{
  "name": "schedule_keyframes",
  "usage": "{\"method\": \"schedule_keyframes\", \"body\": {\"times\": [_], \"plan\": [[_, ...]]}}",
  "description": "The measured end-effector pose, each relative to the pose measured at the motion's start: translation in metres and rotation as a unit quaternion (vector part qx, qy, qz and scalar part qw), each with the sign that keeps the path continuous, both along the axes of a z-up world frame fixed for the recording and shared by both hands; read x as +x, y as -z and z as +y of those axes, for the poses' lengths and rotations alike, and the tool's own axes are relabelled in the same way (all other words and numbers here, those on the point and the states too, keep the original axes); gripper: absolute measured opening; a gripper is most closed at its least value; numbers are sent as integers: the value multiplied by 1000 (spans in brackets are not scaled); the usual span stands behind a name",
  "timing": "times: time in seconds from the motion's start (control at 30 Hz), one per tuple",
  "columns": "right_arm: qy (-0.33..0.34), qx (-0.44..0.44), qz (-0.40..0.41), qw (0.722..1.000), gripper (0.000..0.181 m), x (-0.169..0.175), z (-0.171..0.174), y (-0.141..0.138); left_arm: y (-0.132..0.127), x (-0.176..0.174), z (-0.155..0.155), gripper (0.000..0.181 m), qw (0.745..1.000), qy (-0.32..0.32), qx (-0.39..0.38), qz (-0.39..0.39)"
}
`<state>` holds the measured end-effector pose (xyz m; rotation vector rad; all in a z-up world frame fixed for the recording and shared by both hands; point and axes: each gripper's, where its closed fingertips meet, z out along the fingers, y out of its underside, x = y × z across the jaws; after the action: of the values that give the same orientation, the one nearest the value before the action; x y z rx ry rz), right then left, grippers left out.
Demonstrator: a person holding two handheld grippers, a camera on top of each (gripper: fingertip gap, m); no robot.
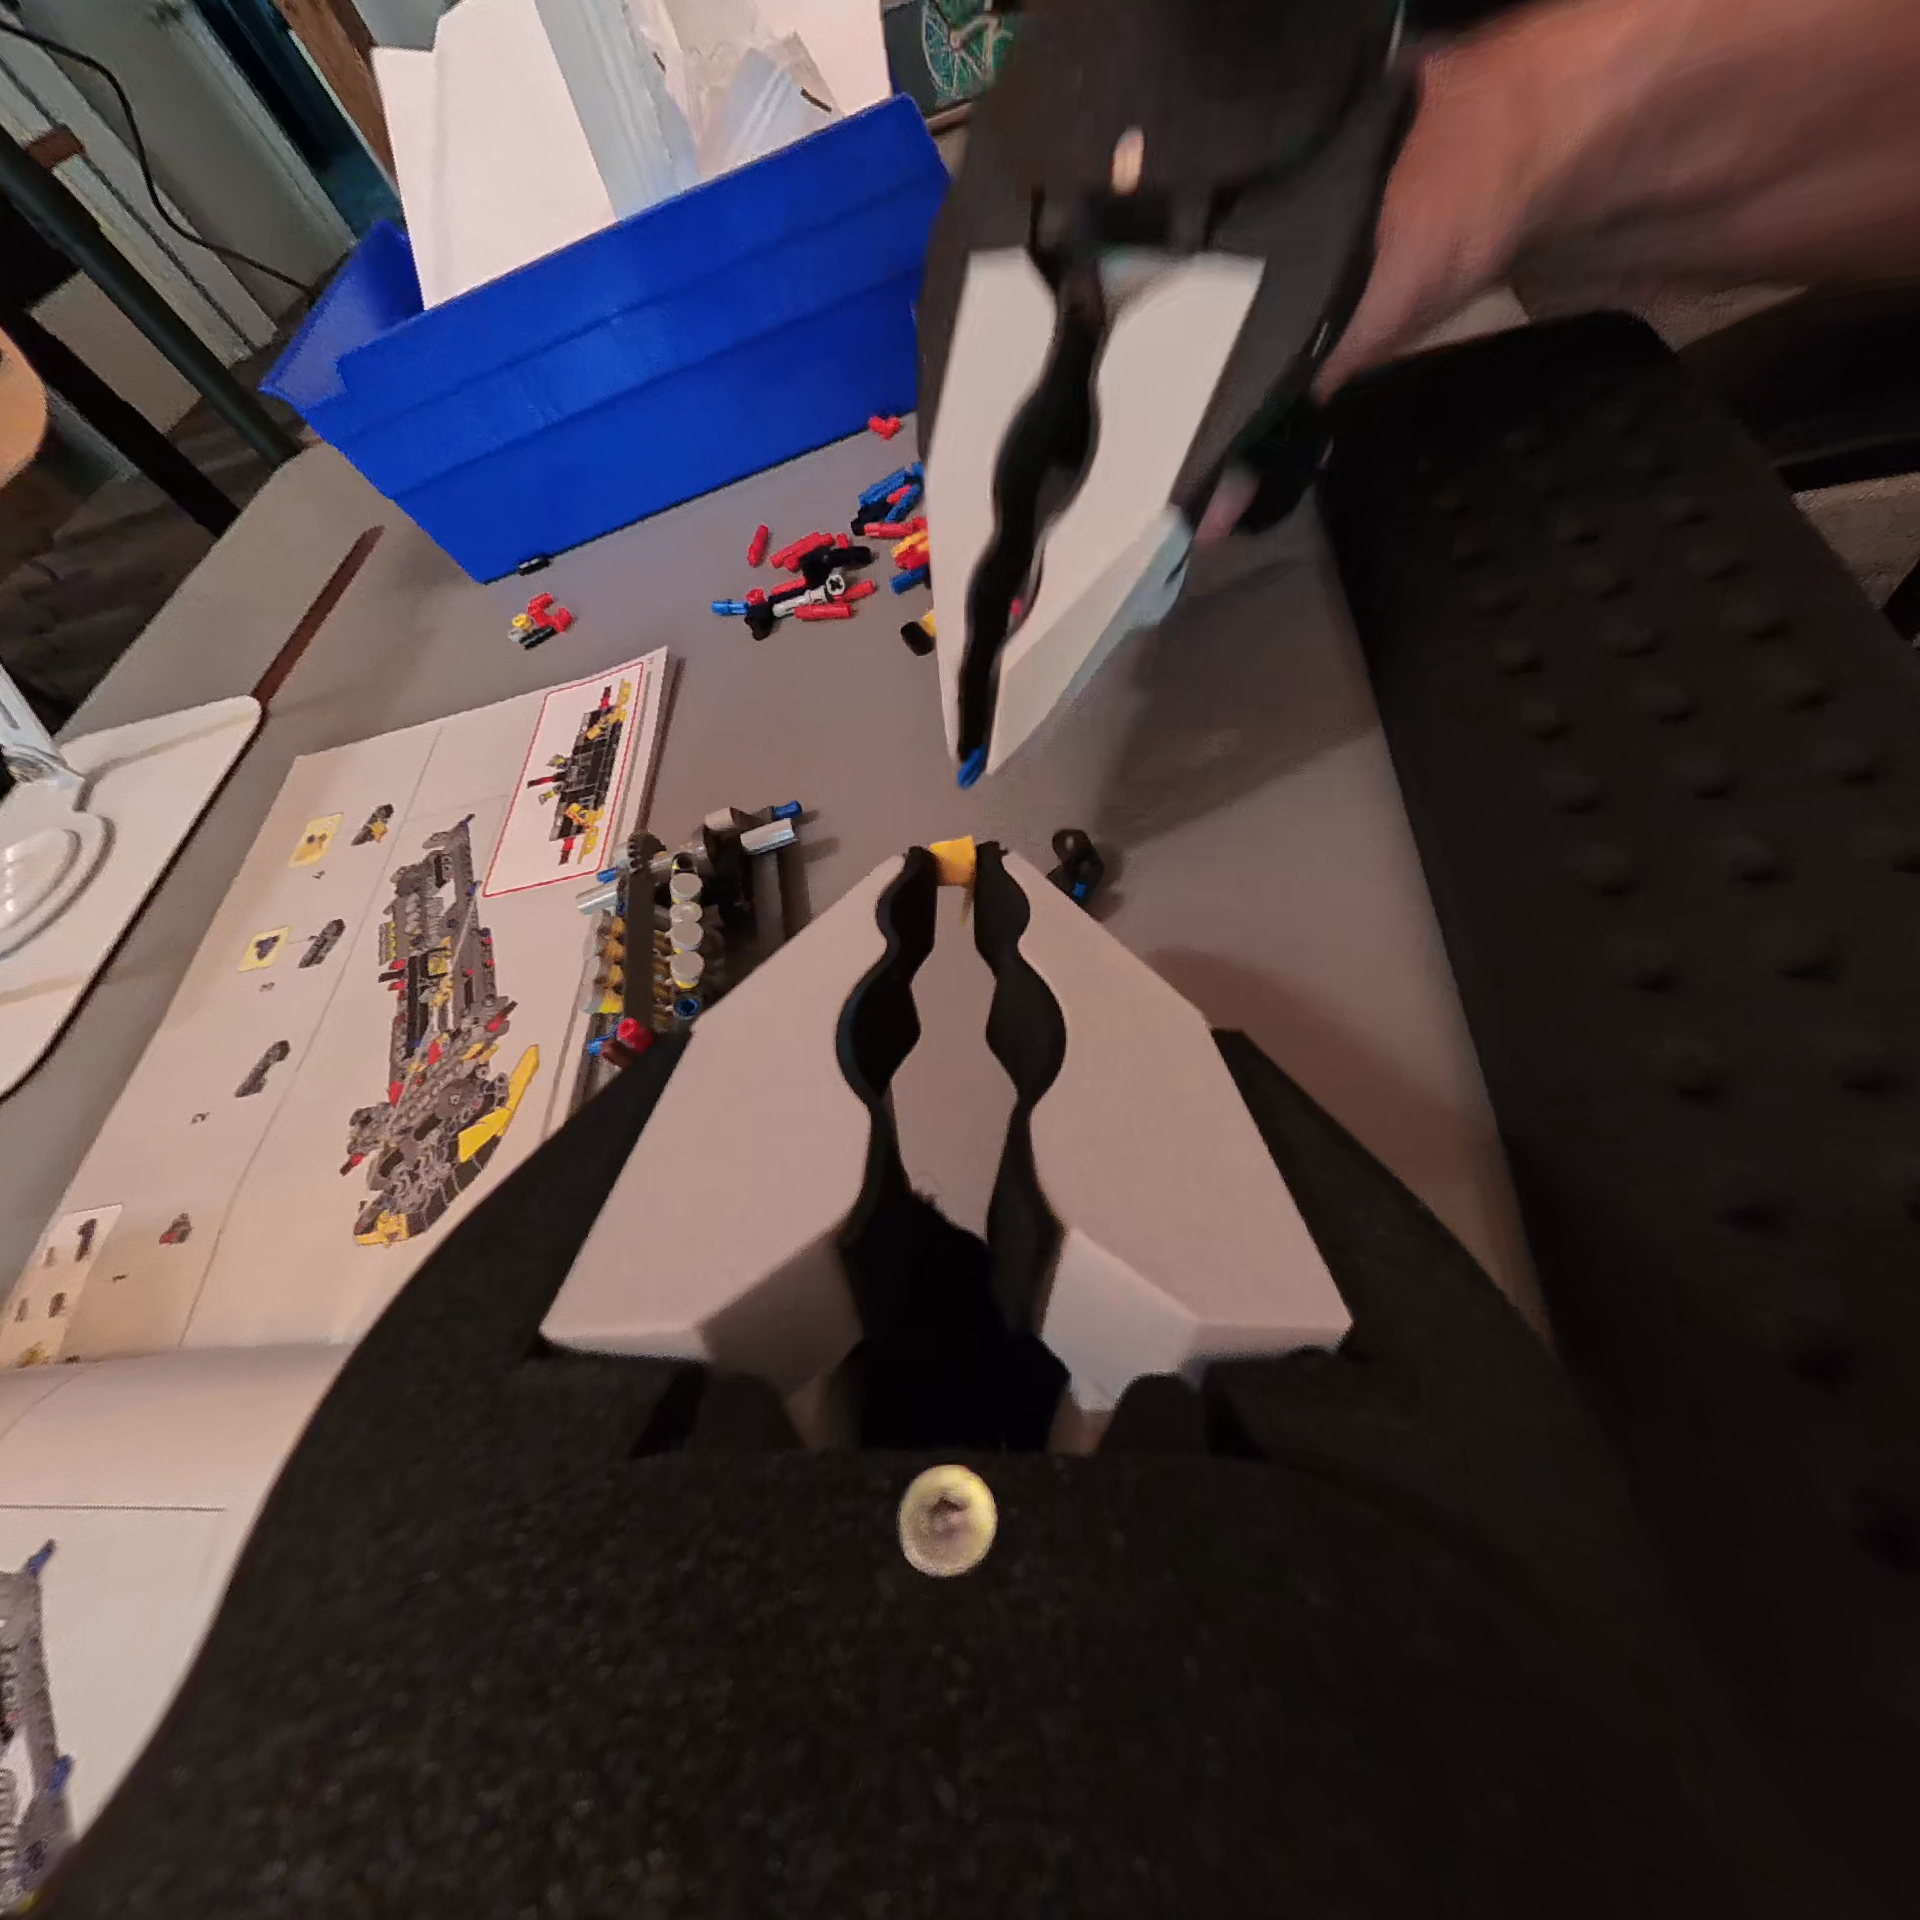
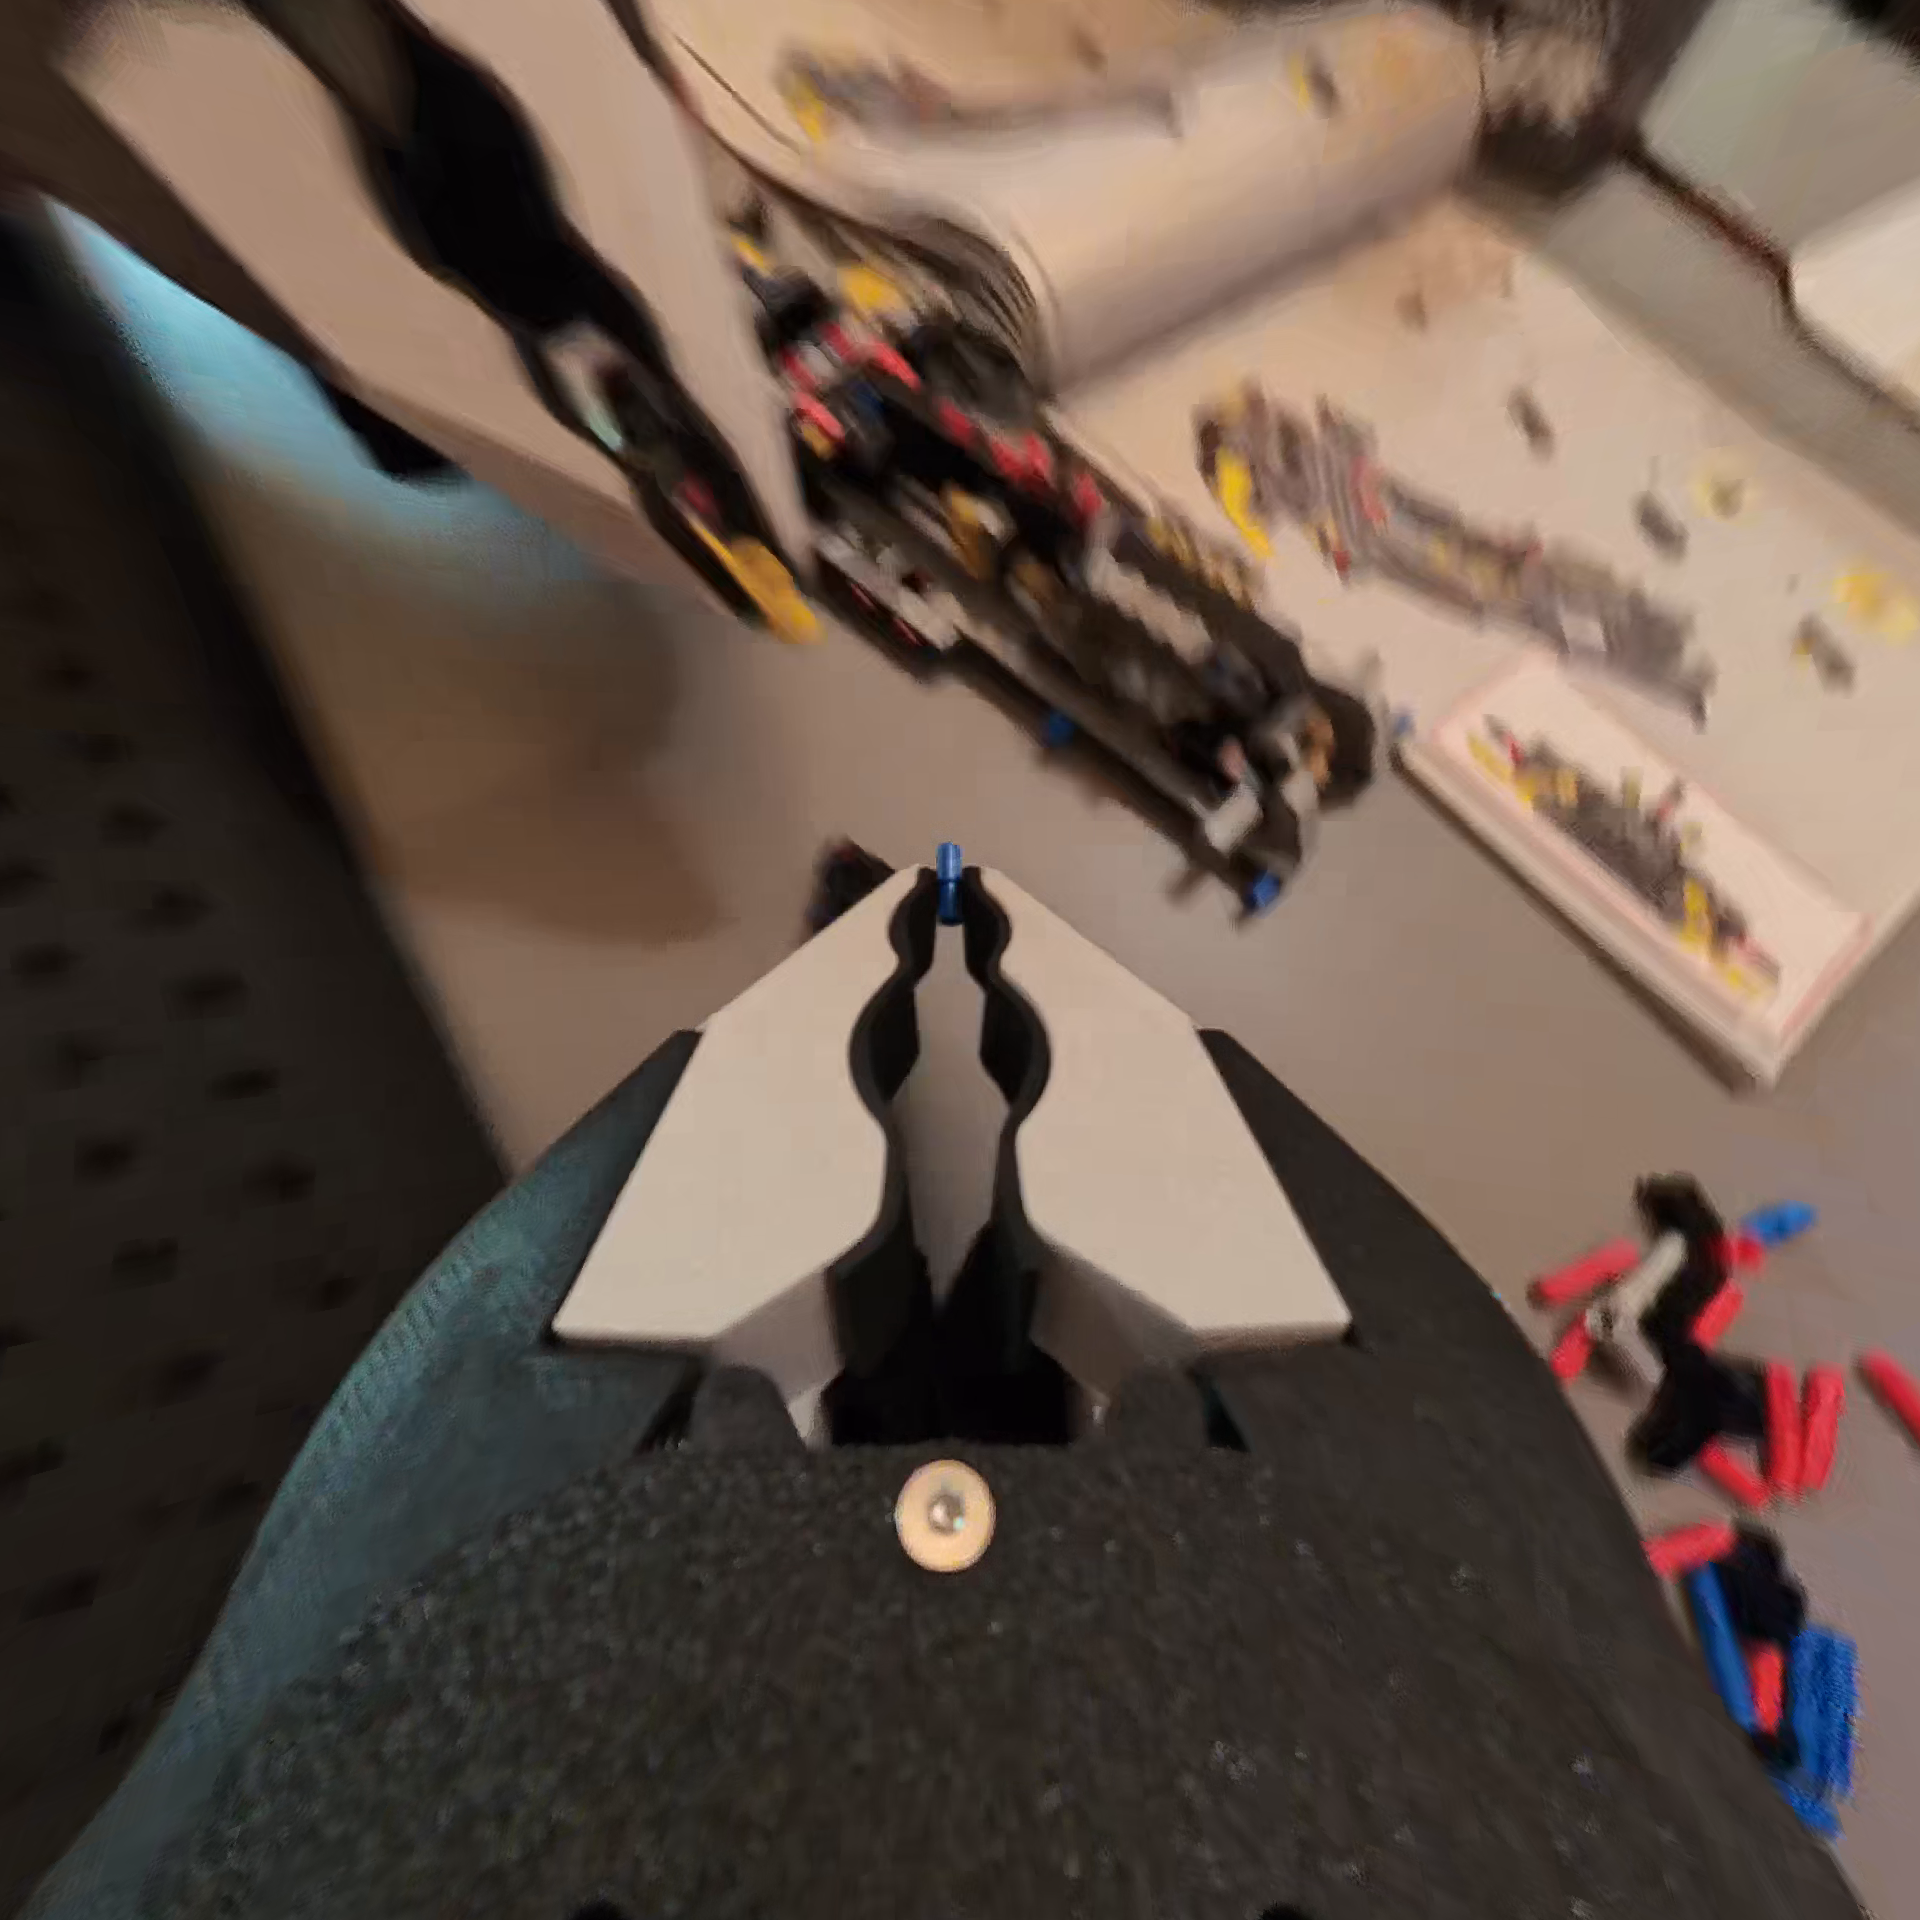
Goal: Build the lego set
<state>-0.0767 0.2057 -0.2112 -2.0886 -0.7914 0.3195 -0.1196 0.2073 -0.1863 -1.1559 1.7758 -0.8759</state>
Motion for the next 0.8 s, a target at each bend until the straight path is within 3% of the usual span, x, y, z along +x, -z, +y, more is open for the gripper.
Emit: {"method": "schedule_keyframes", "body": {"times": [0.07,0.13,0.43,0.8], "plan": [[-64,34,4,997,3,-24,-9,-32,3,0,-2,6,1000,5,27,-1],[-95,40,-25,994,3,-35,-12,-44,3,1,-4,6,998,10,58,-9],[-118,3,-105,988,3,-38,-8,-26,5,3,-6,6,983,12,184,-19],[-127,-14,-156,979,3,-38,-7,-14,14,1,-8,6,967,20,253,10]]}}
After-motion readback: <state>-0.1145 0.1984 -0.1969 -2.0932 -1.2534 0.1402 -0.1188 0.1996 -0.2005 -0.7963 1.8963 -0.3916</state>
